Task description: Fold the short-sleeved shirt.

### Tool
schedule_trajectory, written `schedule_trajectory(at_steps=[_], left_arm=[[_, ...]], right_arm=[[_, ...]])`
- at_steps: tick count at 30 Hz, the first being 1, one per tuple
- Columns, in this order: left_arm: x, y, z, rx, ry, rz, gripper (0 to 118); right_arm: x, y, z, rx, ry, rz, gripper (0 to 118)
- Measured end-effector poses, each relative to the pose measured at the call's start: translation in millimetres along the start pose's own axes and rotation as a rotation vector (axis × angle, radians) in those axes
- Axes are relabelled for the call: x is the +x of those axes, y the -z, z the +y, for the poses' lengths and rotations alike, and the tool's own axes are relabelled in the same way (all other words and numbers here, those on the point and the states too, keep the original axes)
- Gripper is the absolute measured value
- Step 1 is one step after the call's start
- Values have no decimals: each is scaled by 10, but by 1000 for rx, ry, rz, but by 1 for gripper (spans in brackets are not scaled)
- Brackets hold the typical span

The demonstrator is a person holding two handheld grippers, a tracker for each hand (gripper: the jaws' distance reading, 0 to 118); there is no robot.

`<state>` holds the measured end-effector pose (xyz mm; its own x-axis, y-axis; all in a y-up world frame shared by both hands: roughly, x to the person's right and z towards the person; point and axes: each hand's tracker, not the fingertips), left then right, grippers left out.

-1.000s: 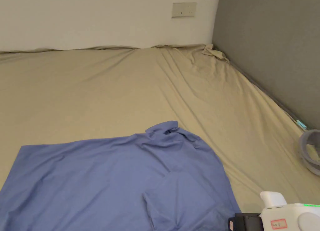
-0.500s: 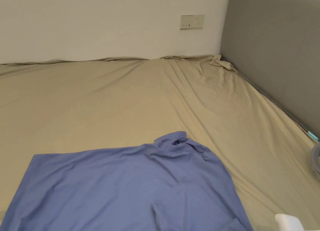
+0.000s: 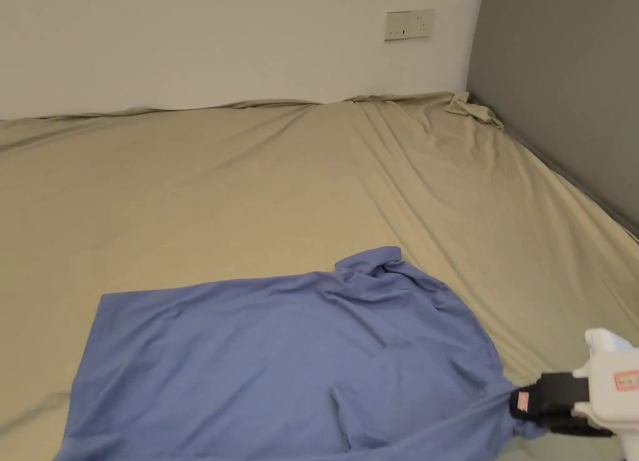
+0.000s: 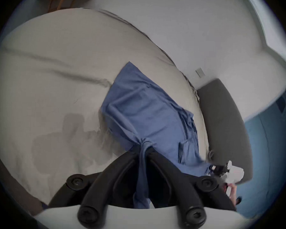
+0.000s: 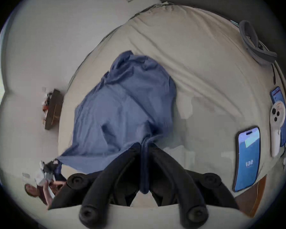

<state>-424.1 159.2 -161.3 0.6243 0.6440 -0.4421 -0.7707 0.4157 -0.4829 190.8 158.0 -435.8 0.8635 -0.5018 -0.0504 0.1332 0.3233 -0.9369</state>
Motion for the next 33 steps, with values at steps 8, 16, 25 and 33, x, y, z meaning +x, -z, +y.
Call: schedule_trajectory(at_steps=[8,16,25,33], left_arm=[[-55,766,546,58,-157,41,3],[-106,1747,574,-53,5,345,3],[142,1177,630,47,220,220,118],[253,295,-204,28,279,166,45]], right_arm=[[-282,749,648,92,-59,-107,9],[-224,1735,784,20,-160,-290,9],[-451,922,789,312,-247,-251,118],[-638,19,-196,337,-318,-88,2]])
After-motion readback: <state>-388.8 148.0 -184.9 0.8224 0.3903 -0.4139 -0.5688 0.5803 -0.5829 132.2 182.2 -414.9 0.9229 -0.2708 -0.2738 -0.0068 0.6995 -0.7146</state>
